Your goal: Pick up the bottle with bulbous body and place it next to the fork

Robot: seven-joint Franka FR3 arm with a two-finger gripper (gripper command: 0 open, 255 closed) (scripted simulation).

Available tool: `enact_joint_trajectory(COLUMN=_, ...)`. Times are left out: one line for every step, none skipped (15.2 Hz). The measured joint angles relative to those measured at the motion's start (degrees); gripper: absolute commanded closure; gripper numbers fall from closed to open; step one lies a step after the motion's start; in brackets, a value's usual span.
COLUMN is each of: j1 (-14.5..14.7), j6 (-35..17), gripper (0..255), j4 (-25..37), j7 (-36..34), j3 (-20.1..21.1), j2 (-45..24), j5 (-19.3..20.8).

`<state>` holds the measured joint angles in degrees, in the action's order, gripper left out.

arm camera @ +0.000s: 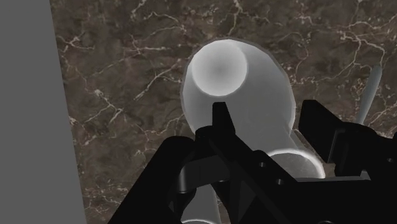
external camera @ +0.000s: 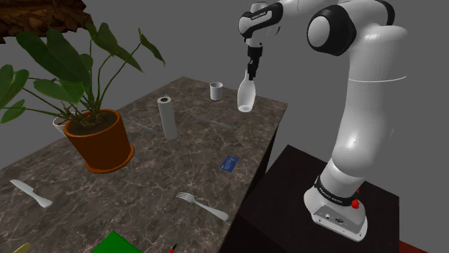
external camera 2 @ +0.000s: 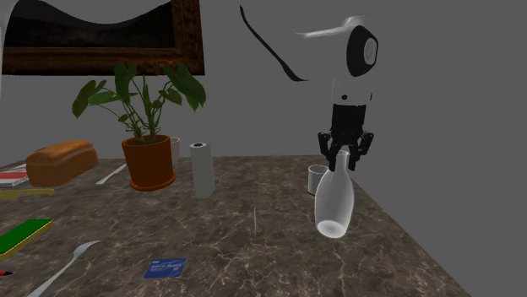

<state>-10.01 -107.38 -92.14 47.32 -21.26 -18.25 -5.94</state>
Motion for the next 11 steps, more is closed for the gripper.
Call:
enact_joint_trajectory(j1=0.0, j6=0.0, gripper=255, j4=0.0, j7=0.0, j3=0.0, j2=0.0, j5=0.0)
enact_joint_trajectory(j1=0.0, j6=0.0, gripper=255, j4=0.0, j7=0.0, j3=0.0, j2=0.0, j5=0.0)
enact_joint_trajectory(j1=0.0, j6=0.0, gripper=255, j4=0.0, j7=0.0, j3=0.0, j2=0.0, j5=0.0)
enact_joint_trajectory(j1=0.0, j6=0.0, gripper=255, j4=0.0, j7=0.0, j3=0.0, j2=0.0, j5=0.0)
enact_joint_trajectory(j1=-0.03, j6=0.38, gripper=255, j4=0.37, j7=0.0, j3=-0.01, j2=-0.01, j5=0.01)
enact_joint_trajectory(j1=-0.04, j6=0.83, gripper=255, j4=0.69, j7=0.0, j3=-0.05, j2=0.12, j5=0.07)
enact_joint_trajectory(j1=-0.04, j6=1.48, gripper=255, j4=1.34, j7=-0.08, j3=-0.04, j2=0.14, j5=0.09)
enact_joint_trajectory(j1=-0.01, j6=2.17, gripper=255, j4=1.88, j7=-0.15, j3=-0.06, j2=0.3, j5=0.16)
enact_joint_trajectory(j1=-0.04, j6=2.8, gripper=255, j4=2.33, j7=-0.14, j3=-0.11, j2=0.49, j5=0.24)
enact_joint_trajectory(j1=-0.07, j6=3.4, gripper=255, j4=2.94, j7=-0.17, j3=-0.12, j2=0.49, j5=0.25)
enact_joint_trajectory(j1=-0.09, j6=4.1, gripper=255, j4=3.49, j7=-0.17, j3=-0.16, j2=0.64, j5=0.32)
